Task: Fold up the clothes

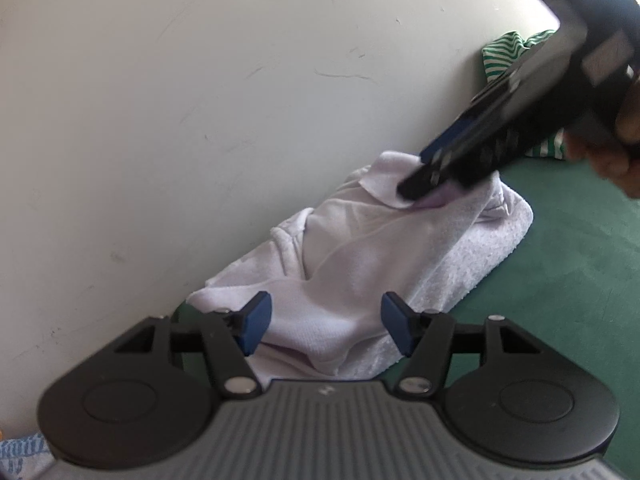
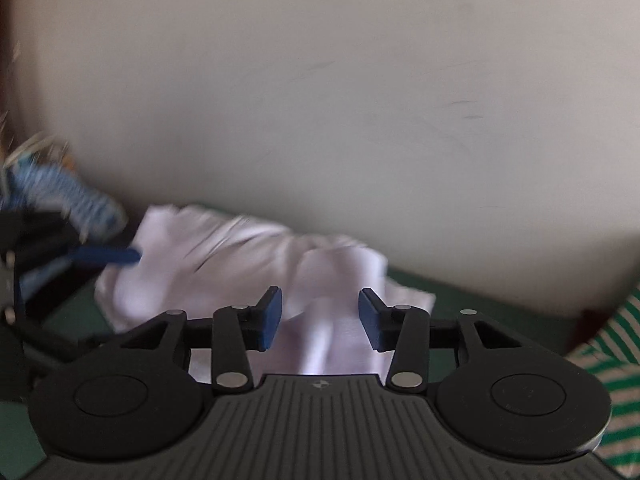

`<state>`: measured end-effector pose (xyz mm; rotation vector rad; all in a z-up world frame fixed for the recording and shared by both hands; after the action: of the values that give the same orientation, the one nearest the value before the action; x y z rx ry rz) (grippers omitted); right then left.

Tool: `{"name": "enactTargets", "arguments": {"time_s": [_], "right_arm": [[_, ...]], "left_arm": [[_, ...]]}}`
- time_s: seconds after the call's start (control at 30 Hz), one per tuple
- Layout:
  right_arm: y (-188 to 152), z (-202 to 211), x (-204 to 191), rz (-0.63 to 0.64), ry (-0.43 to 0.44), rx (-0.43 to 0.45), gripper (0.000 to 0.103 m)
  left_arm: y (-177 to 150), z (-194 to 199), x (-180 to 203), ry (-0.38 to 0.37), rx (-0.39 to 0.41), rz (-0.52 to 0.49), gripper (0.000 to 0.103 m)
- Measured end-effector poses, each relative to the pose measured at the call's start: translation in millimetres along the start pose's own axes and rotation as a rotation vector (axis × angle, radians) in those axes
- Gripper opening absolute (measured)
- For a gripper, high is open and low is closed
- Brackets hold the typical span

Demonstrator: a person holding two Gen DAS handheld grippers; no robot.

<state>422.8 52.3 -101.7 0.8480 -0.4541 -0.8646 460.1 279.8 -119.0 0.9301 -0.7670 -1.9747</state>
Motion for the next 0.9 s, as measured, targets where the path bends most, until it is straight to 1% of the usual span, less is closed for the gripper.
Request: {"name": "enactTargets", "arguments": {"time_s": [0.03, 0.07, 0.1, 0.13, 0.17, 0.23, 0.3, 0.37, 0.4, 0.43, 0.47, 0.5, 0.53, 0.57, 0.6, 0.63, 0.7, 0.73, 0.77, 0.8, 0.83, 0.87, 0.9], "right_arm": [[-2, -5, -2, 0.045, -0.033, -0.012, 0.039], [-5, -8, -3, 0.075, -0.053, -0.024, 0.031], [-8, -11, -3, 0.105, -0.073, -0.036, 0.025], [-7, -8, 2, 0.085, -0.081, -0.029, 0.013], [-6, -4, 6, 0.065, -0.088, -0.021, 0.012], [-3, 2, 18, -0.004, -0.108, 0.009, 0.011], [-1, 5, 33, -0.141, -0.095, 0.042, 0.011], [-3, 8, 47, -0.259, -0.107, 0.068, 0.010], [-4, 10, 54, -0.317, -0.113, 0.081, 0.010], [-4, 13, 53, -0.345, -0.064, 0.107, 0.012], [-2, 16, 49, -0.341, -0.022, 0.124, 0.014], [2, 17, 39, -0.301, -0.001, 0.138, 0.017], [7, 13, 27, -0.235, 0.017, 0.136, 0.027], [9, 8, 13, -0.162, 0.036, 0.116, 0.036], [12, 4, -1, -0.088, 0.055, 0.096, 0.039], [10, -4, -10, -0.025, 0.034, 0.072, 0.041], [6, -20, -27, 0.100, -0.010, 0.023, 0.037], [4, -28, -36, 0.162, -0.032, -0.002, 0.024], [4, -27, -30, 0.125, -0.042, 0.012, 0.006], [4, -26, -23, 0.086, -0.052, 0.027, 0.002], [4, -24, -16, 0.046, -0.061, 0.042, 0.002], [7, -17, -5, -0.064, -0.043, 0.090, 0.002], [8, -13, 9, -0.175, -0.047, 0.116, 0.002]], "left_arm": [[0, 1, 1, -0.003, 0.000, -0.005, 0.064], [0, 0, 1, -0.004, -0.001, -0.009, 0.065], [-1, 1, 2, -0.004, -0.001, -0.012, 0.065], [-2, 1, 3, -0.004, -0.002, -0.013, 0.066], [-3, 1, 3, -0.006, -0.002, -0.011, 0.067], [-4, 1, 3, -0.010, -0.004, -0.005, 0.069], [-6, 1, 4, -0.014, -0.007, -0.002, 0.071], [-6, 0, 6, -0.015, -0.010, -0.010, 0.072], [-6, 0, 8, -0.016, -0.010, -0.015, 0.072], [-6, 1, 8, -0.017, -0.010, -0.015, 0.072], [-7, 1, 9, -0.019, -0.010, -0.016, 0.072], [-7, 1, 9, -0.021, -0.010, -0.017, 0.072], [-7, 1, 10, -0.022, -0.010, -0.017, 0.072], [-7, 1, 11, -0.021, -0.011, -0.014, 0.072], [-6, 1, 11, -0.021, -0.011, -0.013, 0.072], [-6, 0, 11, -0.021, -0.011, -0.013, 0.072], [-4, 1, 13, -0.028, -0.006, -0.015, 0.072], [-5, 1, 13, -0.029, -0.007, -0.017, 0.072], [-5, 1, 13, -0.030, -0.008, -0.018, 0.072], [-5, 1, 13, -0.030, -0.009, -0.019, 0.072], [-5, 0, 14, -0.031, -0.010, -0.020, 0.072], [-6, 0, 14, -0.032, -0.011, -0.021, 0.072], [-6, 0, 14, -0.033, -0.012, -0.022, 0.072]]}}
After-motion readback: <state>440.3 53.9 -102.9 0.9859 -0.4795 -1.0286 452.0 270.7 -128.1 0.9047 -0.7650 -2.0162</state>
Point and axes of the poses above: each gripper's, at about its wrist camera, not at the fingertips, and z roughly against the way its jaws point, x to its right, y to its top, the point moved 5 cm from there along -z, roughly the way its jaws point, and after that the axes turned 1 degree about -x, right-handed, at the moved point
